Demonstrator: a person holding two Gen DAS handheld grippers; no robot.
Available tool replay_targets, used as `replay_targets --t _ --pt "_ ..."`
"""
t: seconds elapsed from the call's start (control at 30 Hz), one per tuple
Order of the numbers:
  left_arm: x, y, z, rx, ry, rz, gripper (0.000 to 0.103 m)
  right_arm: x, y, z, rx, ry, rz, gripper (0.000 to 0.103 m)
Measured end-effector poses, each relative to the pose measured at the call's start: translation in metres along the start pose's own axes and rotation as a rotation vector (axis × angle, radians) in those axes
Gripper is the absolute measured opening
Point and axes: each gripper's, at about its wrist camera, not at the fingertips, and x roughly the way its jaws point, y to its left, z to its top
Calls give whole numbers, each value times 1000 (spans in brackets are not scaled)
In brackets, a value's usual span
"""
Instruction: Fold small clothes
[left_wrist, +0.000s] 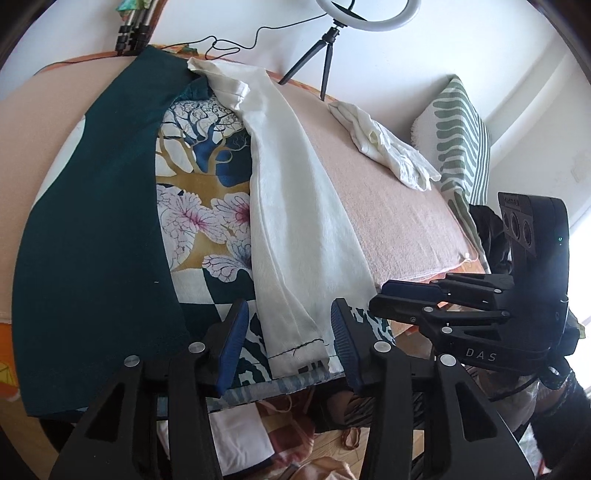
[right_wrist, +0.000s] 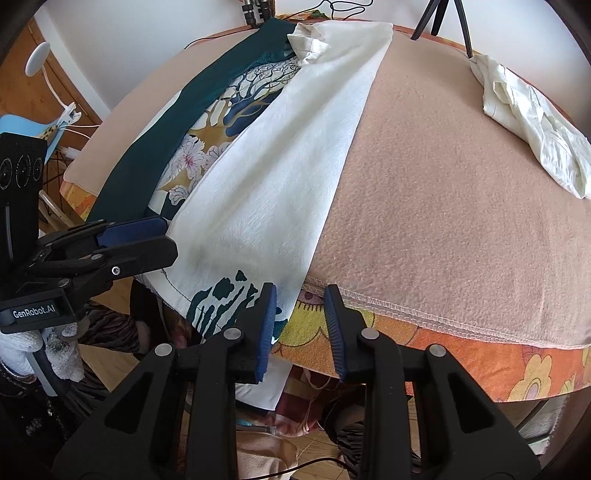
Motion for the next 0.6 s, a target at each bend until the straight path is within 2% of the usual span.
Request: replay_targets --t 0.03,0.07,0.13,0.23,0.33,0.5,0.6 --pt "2 -3 1 26 -1 15 39 0 0 0 5 -1 2 29" --pt "5 -5 0 51 2 21 22 0 0 0 7 -2 3 29" --pt "10 -1 0 46 13 -4 5 -1 -2 -1 13 -2 6 29" --pt "6 8 0 2 -4 -57 3 -1 -3 -1 13 -5 8 29" --pt "-10 27 -2 -128 -45 -138 2 -2 -7 -2 23 -4 18 29" --pt "-26 54 -11 -222 -81 -126 2 -3 -3 -7 16 -8 43 32" --pt "-21 54 -14 -233 -61 -148 2 -2 3 -8 -12 -14 32 32"
